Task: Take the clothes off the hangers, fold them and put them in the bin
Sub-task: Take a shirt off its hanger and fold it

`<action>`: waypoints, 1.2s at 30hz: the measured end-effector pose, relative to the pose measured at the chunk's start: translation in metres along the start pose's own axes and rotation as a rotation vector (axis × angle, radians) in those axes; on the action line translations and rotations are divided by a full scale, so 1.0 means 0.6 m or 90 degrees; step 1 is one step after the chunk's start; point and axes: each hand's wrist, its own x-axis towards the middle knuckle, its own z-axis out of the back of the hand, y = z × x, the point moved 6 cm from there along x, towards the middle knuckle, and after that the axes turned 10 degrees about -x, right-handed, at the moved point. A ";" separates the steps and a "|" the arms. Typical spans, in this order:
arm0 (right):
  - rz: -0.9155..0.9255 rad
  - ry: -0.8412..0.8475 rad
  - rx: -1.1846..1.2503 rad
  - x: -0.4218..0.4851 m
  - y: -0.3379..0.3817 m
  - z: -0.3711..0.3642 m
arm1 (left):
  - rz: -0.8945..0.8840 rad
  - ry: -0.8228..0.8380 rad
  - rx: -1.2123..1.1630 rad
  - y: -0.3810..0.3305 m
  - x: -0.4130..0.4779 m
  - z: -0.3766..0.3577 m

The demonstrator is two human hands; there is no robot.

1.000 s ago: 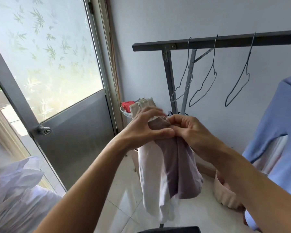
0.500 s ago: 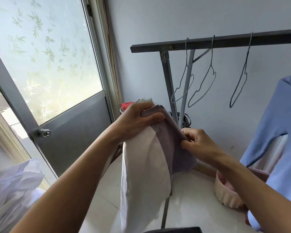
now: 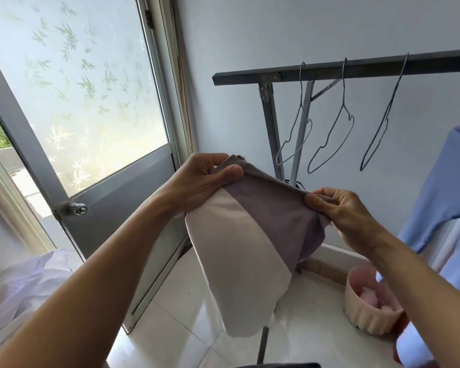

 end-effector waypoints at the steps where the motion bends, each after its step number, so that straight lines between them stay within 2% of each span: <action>1: -0.001 -0.014 -0.010 0.004 -0.002 0.000 | -0.002 0.002 -0.009 -0.003 0.001 -0.005; 5: -0.019 -0.044 -0.056 0.017 -0.024 -0.011 | -0.020 0.012 -0.022 -0.010 0.008 -0.024; 8: -0.017 -0.106 -0.211 0.015 -0.034 -0.023 | -0.023 0.019 -0.017 -0.015 0.016 -0.037; 10: 0.057 -0.186 -0.282 -0.004 -0.012 -0.030 | -0.023 0.018 -0.010 -0.018 0.021 -0.044; 12: 0.166 -0.211 -0.246 -0.032 0.027 -0.046 | -0.026 0.016 -0.013 -0.021 0.025 -0.049; 14: 0.233 -0.101 -0.145 -0.054 0.057 -0.075 | -0.028 0.015 -0.011 -0.027 0.028 -0.055; 16: 0.205 0.066 -0.076 -0.069 0.064 -0.108 | -0.031 0.020 -0.022 -0.030 0.031 -0.059; 17: 0.179 0.115 -0.088 -0.073 0.062 -0.118 | -0.030 0.022 -0.025 -0.030 0.033 -0.060; 21: 0.092 0.168 -0.092 -0.083 0.039 -0.130 | -0.040 0.041 -0.002 -0.038 0.039 -0.058; 25: 0.036 0.153 -0.066 -0.084 0.026 -0.129 | -0.020 0.005 0.025 -0.042 0.043 -0.046; 27: 0.015 0.142 -0.045 -0.081 0.028 -0.124 | 0.003 -0.094 -0.067 -0.024 0.043 -0.026; 29: 0.008 0.129 -0.026 -0.076 0.035 -0.118 | 0.105 -0.151 -0.248 0.021 0.032 -0.012; 31: -0.005 0.118 -0.008 -0.070 0.037 -0.111 | 0.230 -0.044 -0.404 0.081 0.002 -0.035; 33: -0.031 0.118 0.010 -0.065 0.034 -0.105 | 0.300 0.057 -0.472 0.113 -0.047 -0.077; 36: -0.057 0.116 0.033 -0.059 0.028 -0.100 | 0.336 0.035 -0.506 0.143 -0.098 -0.111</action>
